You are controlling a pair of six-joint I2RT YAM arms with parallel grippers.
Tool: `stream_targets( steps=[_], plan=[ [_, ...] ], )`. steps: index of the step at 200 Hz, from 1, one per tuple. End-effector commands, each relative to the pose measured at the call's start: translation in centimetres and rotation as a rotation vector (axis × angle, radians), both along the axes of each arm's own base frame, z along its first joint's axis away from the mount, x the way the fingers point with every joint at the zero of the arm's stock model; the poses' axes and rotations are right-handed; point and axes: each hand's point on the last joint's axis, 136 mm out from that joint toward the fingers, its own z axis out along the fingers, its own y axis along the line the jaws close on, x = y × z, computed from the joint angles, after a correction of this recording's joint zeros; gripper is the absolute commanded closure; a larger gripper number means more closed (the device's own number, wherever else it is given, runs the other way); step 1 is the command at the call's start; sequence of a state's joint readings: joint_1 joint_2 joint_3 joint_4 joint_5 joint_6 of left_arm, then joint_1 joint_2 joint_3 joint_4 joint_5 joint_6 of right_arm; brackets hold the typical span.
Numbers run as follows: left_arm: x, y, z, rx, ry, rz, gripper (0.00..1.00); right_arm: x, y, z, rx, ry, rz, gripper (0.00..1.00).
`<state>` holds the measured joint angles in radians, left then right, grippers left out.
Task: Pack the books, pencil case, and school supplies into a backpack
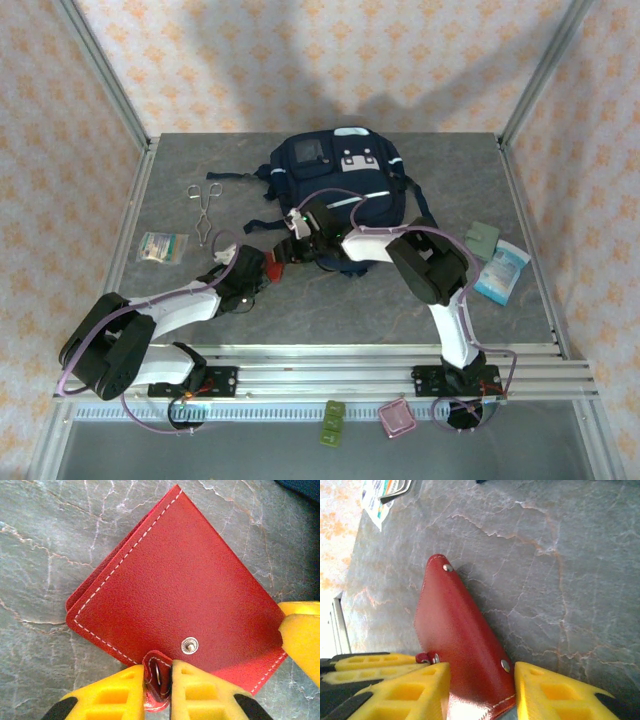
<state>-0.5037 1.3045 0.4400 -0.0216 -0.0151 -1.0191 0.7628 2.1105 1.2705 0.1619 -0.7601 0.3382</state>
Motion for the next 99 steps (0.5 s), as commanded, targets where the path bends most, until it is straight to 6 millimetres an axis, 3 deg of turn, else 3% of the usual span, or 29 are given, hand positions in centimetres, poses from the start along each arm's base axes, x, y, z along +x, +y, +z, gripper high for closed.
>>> stream_targets(
  steps=[1,22,58,82,99],
  plan=[
    [-2.9,0.7,-2.6,0.062,0.146,-0.048,0.85,-3.4,1.0,1.2,0.061,0.038,0.131,0.64],
    [-2.7,0.5,-2.3,0.054,0.133,-0.052,0.84,-3.3,1.5,1.0,0.084,0.057,0.134,0.66],
    [-2.6,0.5,-1.9,0.052,0.122,-0.054,0.84,-3.3,2.5,1.1,0.100,0.061,0.139,0.81],
    [-2.4,0.5,-1.3,0.054,0.103,-0.053,0.84,-2.6,2.1,1.0,0.065,0.042,0.097,1.00],
    [-1.9,0.6,-0.1,0.061,0.075,-0.047,0.77,-1.8,1.2,1.6,0.051,0.012,0.044,1.00]
  ],
)
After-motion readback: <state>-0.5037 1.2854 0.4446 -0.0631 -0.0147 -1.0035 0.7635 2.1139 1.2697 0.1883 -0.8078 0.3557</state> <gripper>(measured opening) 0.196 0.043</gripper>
